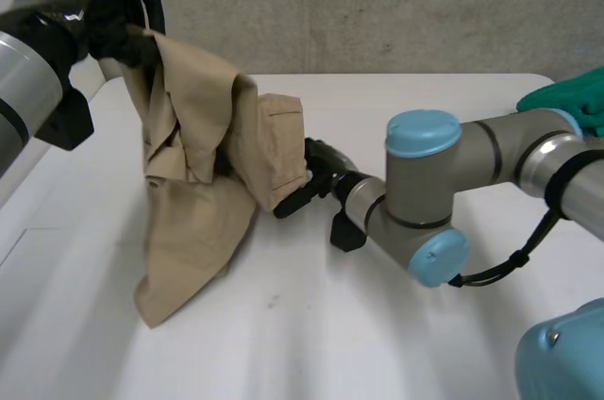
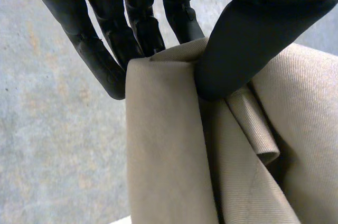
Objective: Fold the laundry.
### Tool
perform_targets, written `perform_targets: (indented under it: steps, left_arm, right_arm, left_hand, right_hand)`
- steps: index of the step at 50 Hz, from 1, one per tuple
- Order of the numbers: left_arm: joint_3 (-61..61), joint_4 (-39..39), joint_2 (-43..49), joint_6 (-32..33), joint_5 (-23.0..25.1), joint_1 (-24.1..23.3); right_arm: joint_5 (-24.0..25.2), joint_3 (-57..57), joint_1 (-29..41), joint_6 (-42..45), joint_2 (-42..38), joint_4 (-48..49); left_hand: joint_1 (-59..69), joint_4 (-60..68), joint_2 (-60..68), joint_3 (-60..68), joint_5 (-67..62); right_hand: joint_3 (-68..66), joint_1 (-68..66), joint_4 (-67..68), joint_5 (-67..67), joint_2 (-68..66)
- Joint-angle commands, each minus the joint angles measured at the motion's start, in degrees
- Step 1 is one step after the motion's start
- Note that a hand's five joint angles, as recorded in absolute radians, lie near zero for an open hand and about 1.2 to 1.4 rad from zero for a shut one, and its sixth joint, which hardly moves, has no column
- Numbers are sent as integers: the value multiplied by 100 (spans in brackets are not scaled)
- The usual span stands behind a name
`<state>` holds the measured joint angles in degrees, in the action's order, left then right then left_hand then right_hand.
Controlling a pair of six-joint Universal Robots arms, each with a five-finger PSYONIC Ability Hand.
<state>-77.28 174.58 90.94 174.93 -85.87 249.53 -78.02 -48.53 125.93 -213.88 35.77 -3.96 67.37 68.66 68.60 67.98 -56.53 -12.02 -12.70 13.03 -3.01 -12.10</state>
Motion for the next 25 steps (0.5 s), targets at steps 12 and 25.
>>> perform_targets:
  steps: [12,25]
  left_arm:
    - [-252,67,511,947,237,149]
    - [-252,-327,1821,1974,176,482]
  right_arm:
    - [322,-122,-992,1795,755,-605]
    - [129,-542,-1221,4650,1941,-1441]
  left_hand:
    - [1263,1134,1140,1202,-1347]
    - [-1827,-1956,-1950,-1888,1743]
  right_hand:
    - [202,270,-303,301,210]
    - [202,270,-303,301,210]
